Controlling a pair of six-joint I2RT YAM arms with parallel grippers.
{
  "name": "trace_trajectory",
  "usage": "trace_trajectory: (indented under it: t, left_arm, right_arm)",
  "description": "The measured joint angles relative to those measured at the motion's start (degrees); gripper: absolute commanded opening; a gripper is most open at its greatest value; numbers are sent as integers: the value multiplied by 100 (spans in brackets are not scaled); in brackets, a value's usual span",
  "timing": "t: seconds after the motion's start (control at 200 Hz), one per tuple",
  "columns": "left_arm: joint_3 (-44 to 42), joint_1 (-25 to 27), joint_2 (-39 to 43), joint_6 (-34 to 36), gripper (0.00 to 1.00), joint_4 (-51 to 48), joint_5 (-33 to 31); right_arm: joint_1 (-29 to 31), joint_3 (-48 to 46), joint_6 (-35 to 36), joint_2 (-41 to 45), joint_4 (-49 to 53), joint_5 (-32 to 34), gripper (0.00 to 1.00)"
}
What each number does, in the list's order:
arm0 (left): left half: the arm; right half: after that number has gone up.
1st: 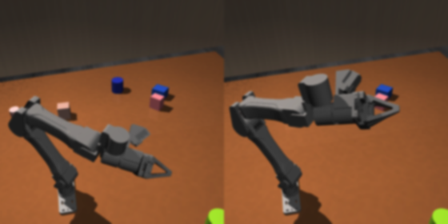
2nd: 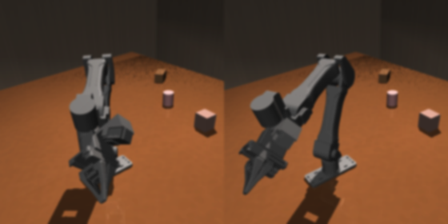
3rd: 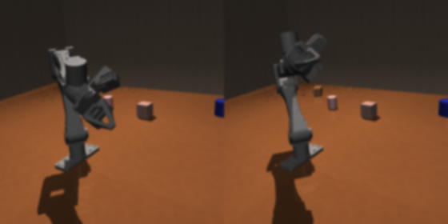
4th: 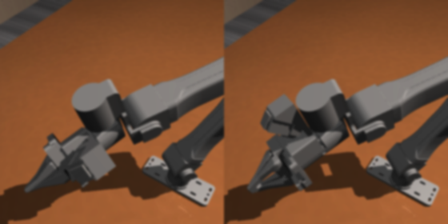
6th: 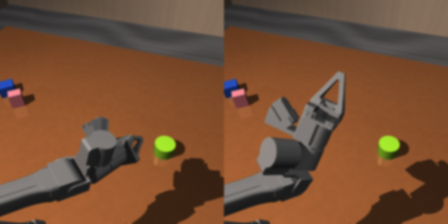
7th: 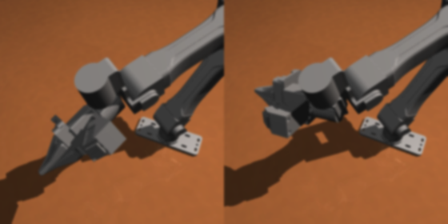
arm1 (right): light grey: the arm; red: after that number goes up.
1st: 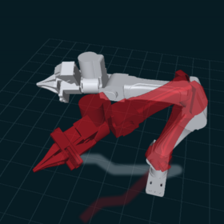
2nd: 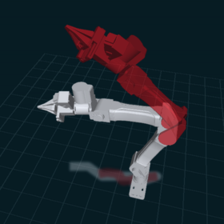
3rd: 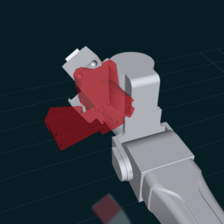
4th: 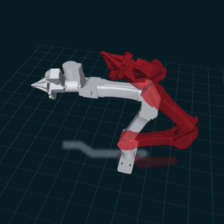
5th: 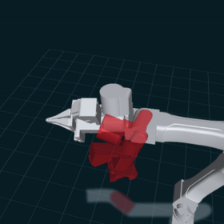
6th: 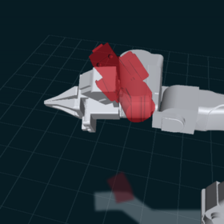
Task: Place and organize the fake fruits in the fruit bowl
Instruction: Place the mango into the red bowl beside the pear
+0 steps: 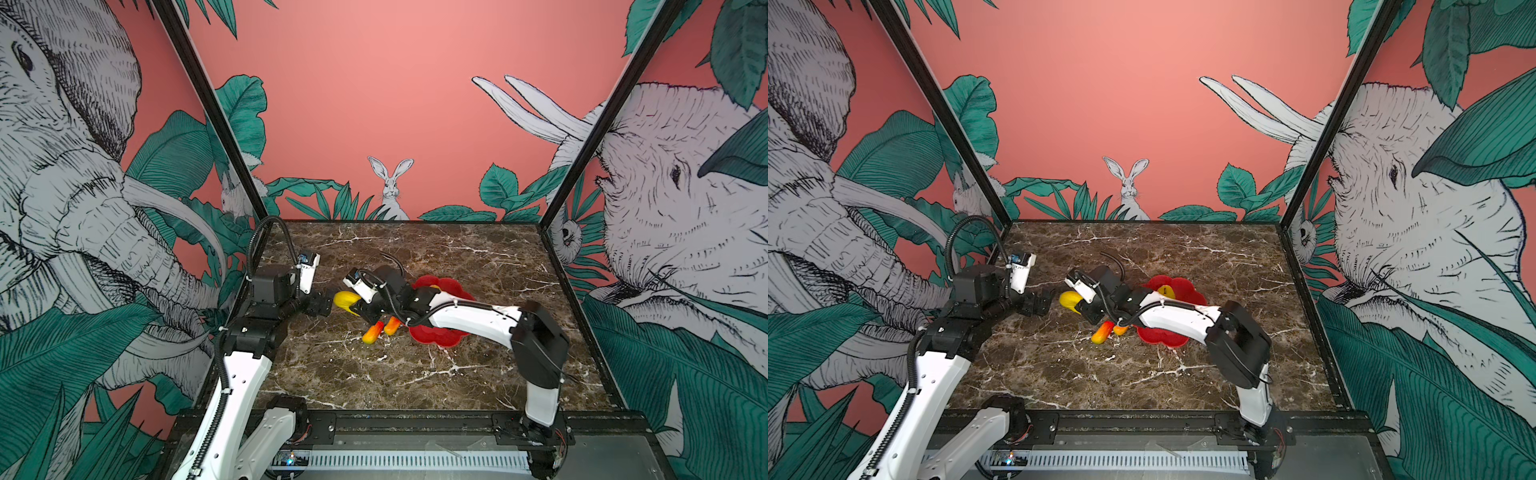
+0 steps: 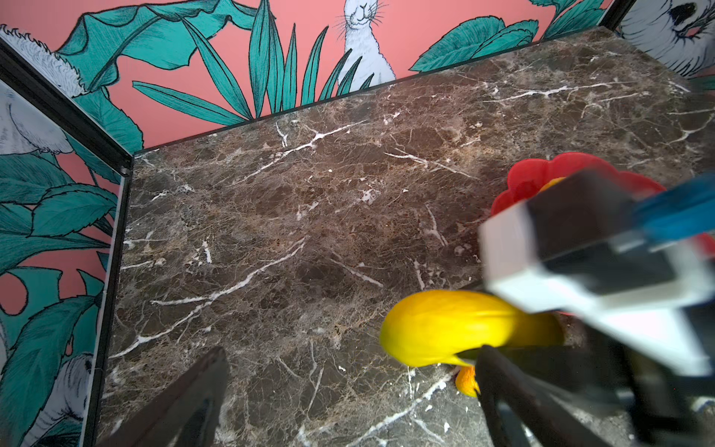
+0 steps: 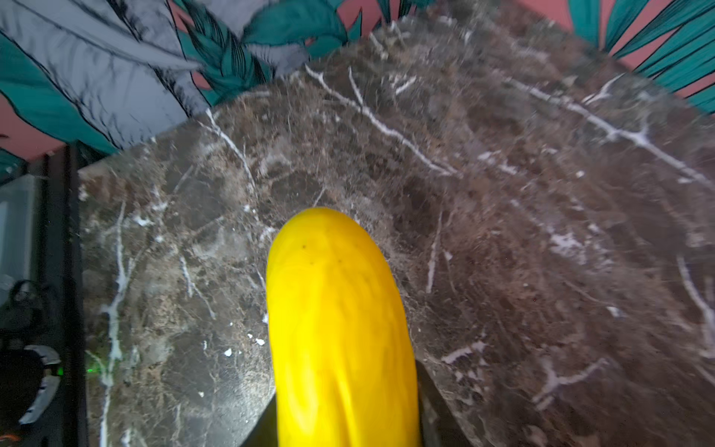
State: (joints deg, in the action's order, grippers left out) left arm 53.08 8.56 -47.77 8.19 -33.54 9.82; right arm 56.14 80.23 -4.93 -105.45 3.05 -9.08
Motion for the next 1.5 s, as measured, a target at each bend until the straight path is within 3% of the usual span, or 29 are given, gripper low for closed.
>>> trace_trajectory:
  t: [0.235, 0.495, 0.7, 0.845, 1.111, 1.336, 1.501]
  left_arm:
    - [0, 0, 0, 0, 100, 0, 0]
    - [0, 0, -13, 0, 100, 0, 0]
    - [0, 0, -28, 0, 100, 0, 0]
    - [0, 0, -28, 0, 100, 0, 0]
    - [0, 0, -28, 0, 100, 0, 0]
    - [0, 0, -28, 0, 100, 0, -2]
    - [0, 0, -28, 0, 100, 0, 0]
  right_arm:
    - [-741, -1224, -109, 1040, -11, 669, 36]
    - [-837, -2625, -212, 1867, 433, 1460, 36]
    - [-1165, -3416, -439, 1926, 190, 1639, 36]
    - [-1318, -3486, -555, 1650, 59, 1637, 38]
    - [-1318, -3340, -584, 1423, -63, 1600, 63]
    - [-1318, -2979, -387, 1637, 317, 1648, 76]
    - [-1290, -2691, -55, 2380, 841, 1552, 100]
